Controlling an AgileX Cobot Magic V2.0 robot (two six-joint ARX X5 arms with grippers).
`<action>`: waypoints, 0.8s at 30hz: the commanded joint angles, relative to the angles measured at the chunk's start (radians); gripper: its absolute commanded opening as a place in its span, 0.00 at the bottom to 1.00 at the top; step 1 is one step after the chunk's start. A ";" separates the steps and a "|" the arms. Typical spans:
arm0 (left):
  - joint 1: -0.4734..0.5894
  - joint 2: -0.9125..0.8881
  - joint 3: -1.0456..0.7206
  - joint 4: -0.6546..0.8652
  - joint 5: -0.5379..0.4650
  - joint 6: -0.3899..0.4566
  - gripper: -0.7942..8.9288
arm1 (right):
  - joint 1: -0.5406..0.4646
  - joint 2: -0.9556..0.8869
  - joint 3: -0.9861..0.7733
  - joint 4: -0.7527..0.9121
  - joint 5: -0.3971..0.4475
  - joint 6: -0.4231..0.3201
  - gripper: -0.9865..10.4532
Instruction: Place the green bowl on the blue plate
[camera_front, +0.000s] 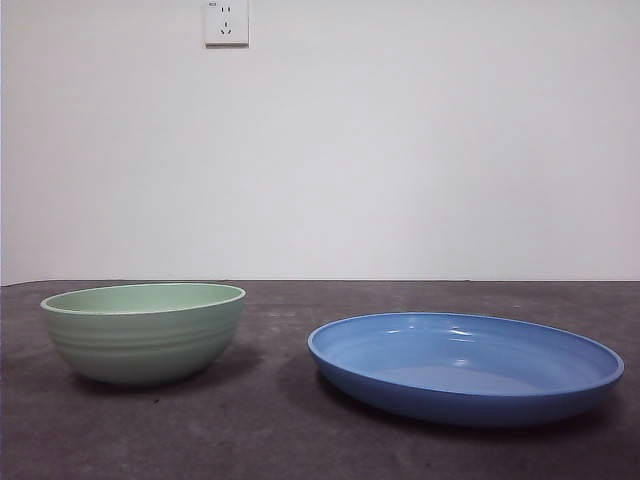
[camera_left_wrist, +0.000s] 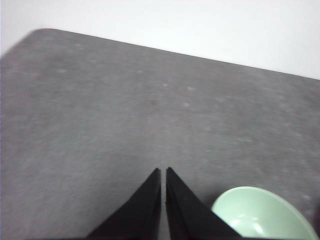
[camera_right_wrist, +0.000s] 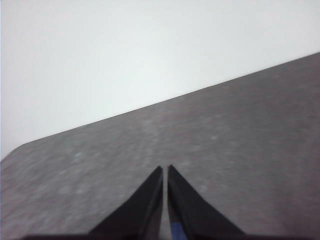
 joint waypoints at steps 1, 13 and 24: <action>-0.009 0.092 0.116 -0.030 0.065 -0.003 0.10 | 0.009 0.082 0.085 -0.020 -0.053 0.010 0.10; -0.069 0.406 0.480 -0.314 0.319 0.034 0.10 | 0.032 0.434 0.440 -0.243 -0.352 -0.077 0.10; -0.115 0.603 0.704 -0.474 0.558 0.109 0.10 | 0.032 0.657 0.693 -0.506 -0.534 -0.297 0.10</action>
